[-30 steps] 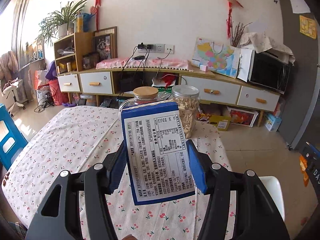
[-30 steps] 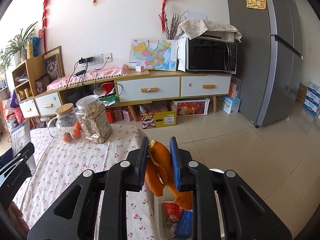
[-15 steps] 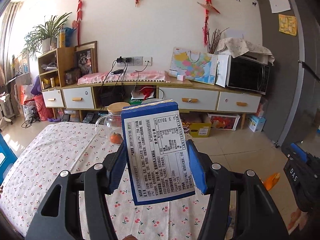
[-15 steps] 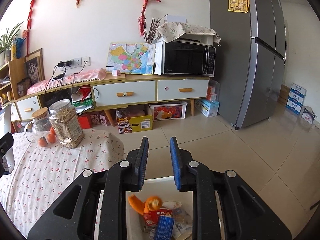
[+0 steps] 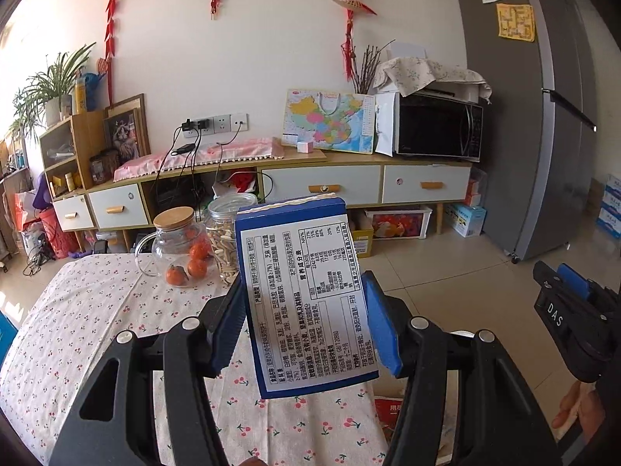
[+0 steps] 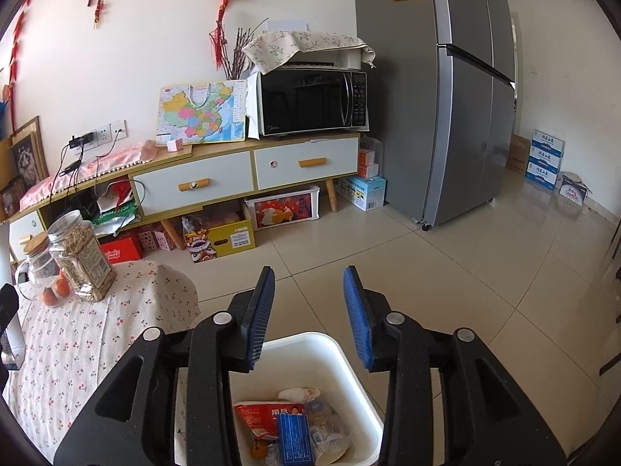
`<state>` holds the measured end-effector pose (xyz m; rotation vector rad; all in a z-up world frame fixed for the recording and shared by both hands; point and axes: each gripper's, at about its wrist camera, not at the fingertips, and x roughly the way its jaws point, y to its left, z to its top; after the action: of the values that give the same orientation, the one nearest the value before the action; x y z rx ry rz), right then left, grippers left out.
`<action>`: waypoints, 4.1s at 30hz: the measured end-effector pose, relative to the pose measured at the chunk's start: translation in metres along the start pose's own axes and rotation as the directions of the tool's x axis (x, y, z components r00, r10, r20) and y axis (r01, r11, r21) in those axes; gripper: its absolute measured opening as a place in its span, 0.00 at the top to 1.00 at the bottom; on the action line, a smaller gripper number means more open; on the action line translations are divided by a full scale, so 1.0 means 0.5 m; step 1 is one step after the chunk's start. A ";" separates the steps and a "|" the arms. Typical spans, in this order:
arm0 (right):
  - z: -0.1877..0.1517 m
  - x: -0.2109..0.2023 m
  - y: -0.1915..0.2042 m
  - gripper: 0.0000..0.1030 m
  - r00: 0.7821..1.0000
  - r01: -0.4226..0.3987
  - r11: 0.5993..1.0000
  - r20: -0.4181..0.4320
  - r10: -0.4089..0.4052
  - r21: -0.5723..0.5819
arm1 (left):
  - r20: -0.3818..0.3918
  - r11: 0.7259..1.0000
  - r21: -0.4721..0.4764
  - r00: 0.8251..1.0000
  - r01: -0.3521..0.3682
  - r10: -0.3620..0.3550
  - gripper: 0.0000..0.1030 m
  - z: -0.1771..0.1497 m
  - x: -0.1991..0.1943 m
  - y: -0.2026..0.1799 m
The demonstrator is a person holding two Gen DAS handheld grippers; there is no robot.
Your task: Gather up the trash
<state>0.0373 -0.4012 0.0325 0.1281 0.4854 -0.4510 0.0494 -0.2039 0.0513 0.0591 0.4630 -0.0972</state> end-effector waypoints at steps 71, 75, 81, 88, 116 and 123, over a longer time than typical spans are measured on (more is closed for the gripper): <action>-0.116 -0.236 0.214 0.07 0.993 -0.015 0.994 0.116 0.027 -0.106 | -0.134 0.999 -0.036 0.991 0.022 -0.027 0.07 -0.081 -0.071 0.239; -0.122 -0.239 0.243 0.07 0.987 0.000 0.990 0.160 0.022 -0.138 | -0.137 1.000 -0.030 0.991 -0.008 0.004 0.07 -0.089 -0.055 0.269; -0.125 -0.218 0.260 0.07 0.991 -0.016 0.991 0.133 0.034 -0.135 | -0.147 0.997 -0.068 0.989 -0.021 0.011 0.07 -0.087 -0.044 0.296; -0.130 -0.208 0.272 0.07 0.992 -0.045 0.989 0.108 0.061 -0.144 | -0.167 0.996 -0.083 0.986 -0.024 0.010 0.07 -0.093 -0.035 0.304; -0.144 -0.206 0.287 0.07 0.993 -0.072 0.980 0.078 0.088 -0.184 | -0.171 0.994 -0.096 0.985 -0.044 0.027 0.07 -0.097 -0.030 0.312; -0.146 -0.205 0.288 0.07 0.993 -0.079 0.980 0.071 0.093 -0.182 | -0.171 0.994 -0.095 0.985 -0.045 0.028 0.07 -0.098 -0.029 0.312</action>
<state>-0.0100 -0.2165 0.0192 -0.0421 0.4386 -0.3247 0.0314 -0.0437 0.0196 -0.0218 0.6354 -0.0328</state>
